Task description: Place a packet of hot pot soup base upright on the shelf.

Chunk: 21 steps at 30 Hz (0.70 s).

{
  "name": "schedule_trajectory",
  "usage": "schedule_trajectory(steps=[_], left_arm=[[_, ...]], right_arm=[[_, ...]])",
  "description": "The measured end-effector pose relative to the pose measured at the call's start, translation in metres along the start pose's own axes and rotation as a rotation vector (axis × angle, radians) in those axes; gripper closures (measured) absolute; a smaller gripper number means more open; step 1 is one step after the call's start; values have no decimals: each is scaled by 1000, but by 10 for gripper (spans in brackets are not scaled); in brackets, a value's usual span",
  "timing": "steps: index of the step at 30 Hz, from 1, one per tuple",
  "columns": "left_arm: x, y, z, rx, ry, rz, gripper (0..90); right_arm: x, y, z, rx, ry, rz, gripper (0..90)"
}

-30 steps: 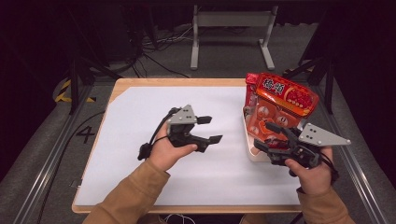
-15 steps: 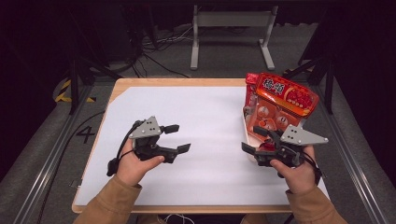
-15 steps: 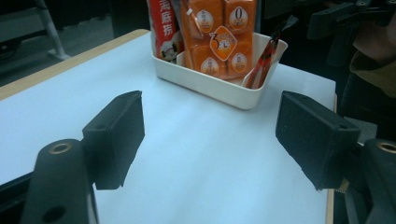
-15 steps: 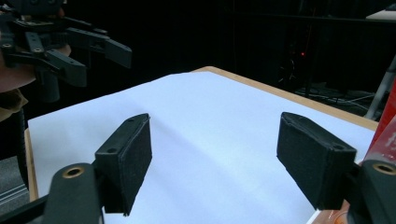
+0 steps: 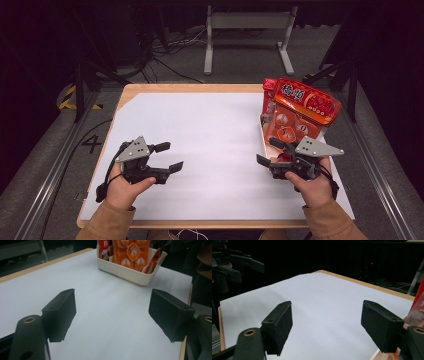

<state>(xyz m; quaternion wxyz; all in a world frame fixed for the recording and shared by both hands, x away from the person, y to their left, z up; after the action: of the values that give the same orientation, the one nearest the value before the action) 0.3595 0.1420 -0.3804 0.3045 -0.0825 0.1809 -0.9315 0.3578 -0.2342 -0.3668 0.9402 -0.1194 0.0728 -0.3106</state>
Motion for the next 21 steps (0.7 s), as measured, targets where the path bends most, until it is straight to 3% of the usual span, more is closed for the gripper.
schedule_trajectory(steps=[7, 12, 21], left_arm=[[-7, -6, -20, 3, -17, 13, 218], [-14, -9, -35, 13, -54, 34, 208], [-16, -3, -50, 4, -44, 38, 187]], right_arm=[[-1, 3, -6, 2, -17, -8, 261], [-4, 4, -9, 14, -34, -6, 260], [-13, 11, -16, -9, -87, -6, 260]])
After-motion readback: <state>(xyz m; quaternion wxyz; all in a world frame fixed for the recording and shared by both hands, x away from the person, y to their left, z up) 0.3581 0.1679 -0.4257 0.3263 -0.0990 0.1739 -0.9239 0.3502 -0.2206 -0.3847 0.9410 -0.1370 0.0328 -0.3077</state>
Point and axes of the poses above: each handheld gripper's, and its own axes: y roughly forward along the jaws, z roughly out of its top, x roughly to its right, the point moved 4 cm from there along y, roughly forward along the jaws, and after that the axes turned 5 degrees about z, right-handed, at the moved point
